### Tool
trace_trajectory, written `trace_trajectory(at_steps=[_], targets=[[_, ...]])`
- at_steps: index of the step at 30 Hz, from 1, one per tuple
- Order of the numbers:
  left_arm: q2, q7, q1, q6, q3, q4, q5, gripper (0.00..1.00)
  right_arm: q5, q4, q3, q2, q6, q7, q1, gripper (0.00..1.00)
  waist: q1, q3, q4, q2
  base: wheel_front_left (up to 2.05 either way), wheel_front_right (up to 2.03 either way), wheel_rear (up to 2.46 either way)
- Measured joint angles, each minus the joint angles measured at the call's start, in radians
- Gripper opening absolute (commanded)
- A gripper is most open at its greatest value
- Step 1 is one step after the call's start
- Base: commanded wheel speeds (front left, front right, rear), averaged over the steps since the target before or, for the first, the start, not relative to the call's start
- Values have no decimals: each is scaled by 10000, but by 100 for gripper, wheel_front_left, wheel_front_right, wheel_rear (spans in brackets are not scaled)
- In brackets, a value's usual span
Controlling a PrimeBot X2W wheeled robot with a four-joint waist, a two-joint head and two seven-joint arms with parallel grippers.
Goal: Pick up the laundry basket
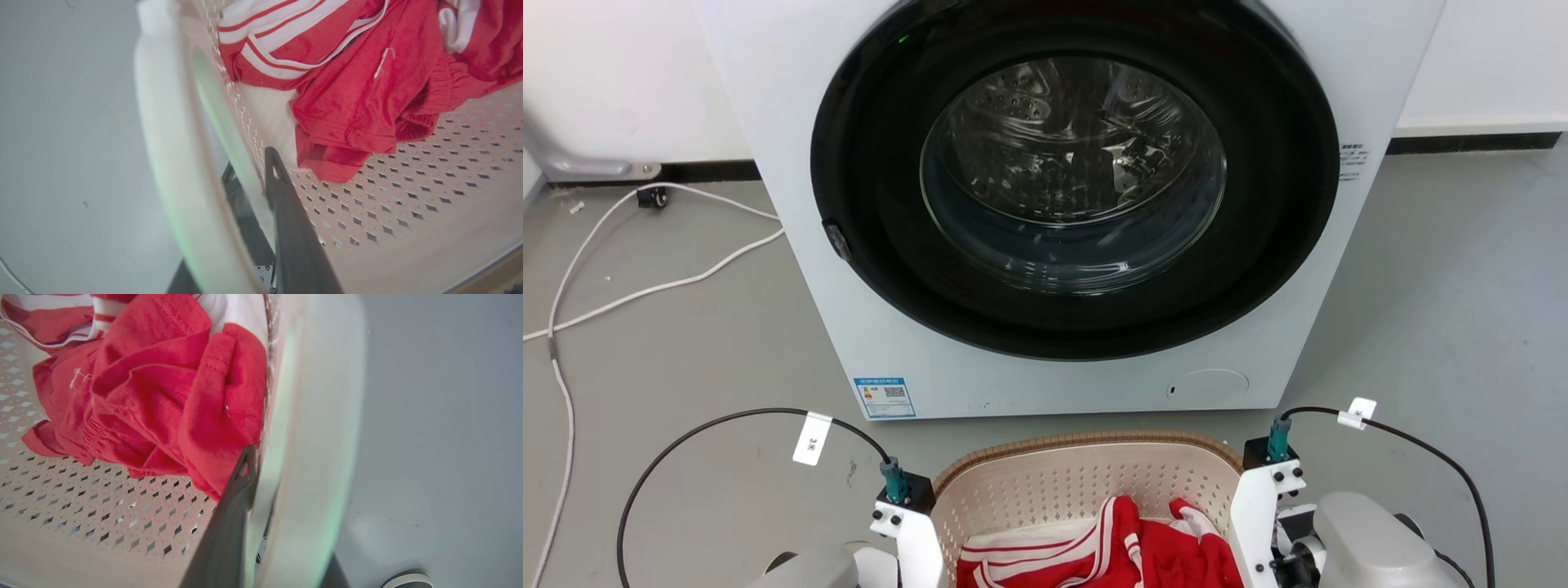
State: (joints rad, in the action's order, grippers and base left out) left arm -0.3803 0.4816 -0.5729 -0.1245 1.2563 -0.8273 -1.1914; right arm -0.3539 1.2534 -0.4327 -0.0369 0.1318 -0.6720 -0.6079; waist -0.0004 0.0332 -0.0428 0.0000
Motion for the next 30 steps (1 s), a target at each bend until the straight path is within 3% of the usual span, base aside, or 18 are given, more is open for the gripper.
trace_trajectory(at_steps=[12, 30], targets=[[-408, 794, 150, 13, 146, 704, -474, 0, -564, -211, -320, -46, -8, -679, 274, 0, 2, 288, -210, 0, 0, 0, 0], [-324, 794, 119, 13, 186, 512, -642, 0, -694, -88, -443, -46, -8, -738, 88, 0, 4, 192, -221, 0, 0, 0, 0]])
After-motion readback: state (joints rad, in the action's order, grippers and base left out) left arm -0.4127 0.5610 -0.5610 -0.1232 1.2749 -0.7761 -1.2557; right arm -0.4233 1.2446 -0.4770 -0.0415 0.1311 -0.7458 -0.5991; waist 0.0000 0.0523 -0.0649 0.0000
